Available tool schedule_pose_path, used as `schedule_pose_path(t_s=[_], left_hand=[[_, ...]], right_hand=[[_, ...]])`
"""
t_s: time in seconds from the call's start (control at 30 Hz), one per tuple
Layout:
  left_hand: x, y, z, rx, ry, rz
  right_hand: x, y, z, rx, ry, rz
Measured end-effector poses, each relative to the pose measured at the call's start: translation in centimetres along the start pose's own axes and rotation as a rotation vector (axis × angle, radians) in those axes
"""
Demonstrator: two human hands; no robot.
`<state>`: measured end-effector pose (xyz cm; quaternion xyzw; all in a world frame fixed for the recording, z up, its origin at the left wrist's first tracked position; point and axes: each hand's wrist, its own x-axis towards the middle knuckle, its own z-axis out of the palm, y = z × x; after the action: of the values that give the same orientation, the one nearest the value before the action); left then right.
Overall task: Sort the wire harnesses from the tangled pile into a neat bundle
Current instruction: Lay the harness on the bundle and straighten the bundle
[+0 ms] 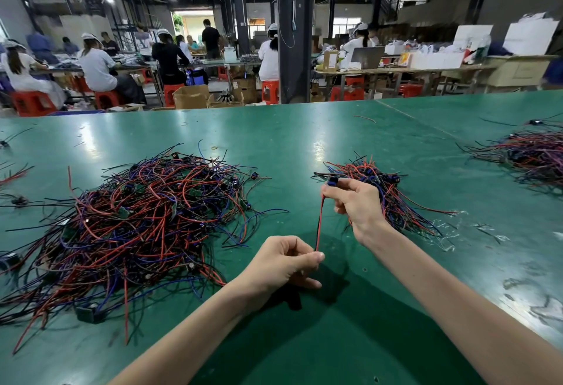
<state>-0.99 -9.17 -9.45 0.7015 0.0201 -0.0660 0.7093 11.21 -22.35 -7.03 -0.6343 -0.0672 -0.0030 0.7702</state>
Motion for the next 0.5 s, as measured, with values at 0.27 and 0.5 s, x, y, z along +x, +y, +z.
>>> schedule_pose_path(t_s=[0.27,0.5], left_hand=[[-0.39,0.44,0.38,0.009,-0.071,-0.077],[-0.49,0.59,0.54,0.003,-0.054,-0.06]], right_hand=[[0.1,-0.09,-0.13,0.006,0.002,0.012],[0.39,0.01,-0.13,0.021,-0.005,0.016]])
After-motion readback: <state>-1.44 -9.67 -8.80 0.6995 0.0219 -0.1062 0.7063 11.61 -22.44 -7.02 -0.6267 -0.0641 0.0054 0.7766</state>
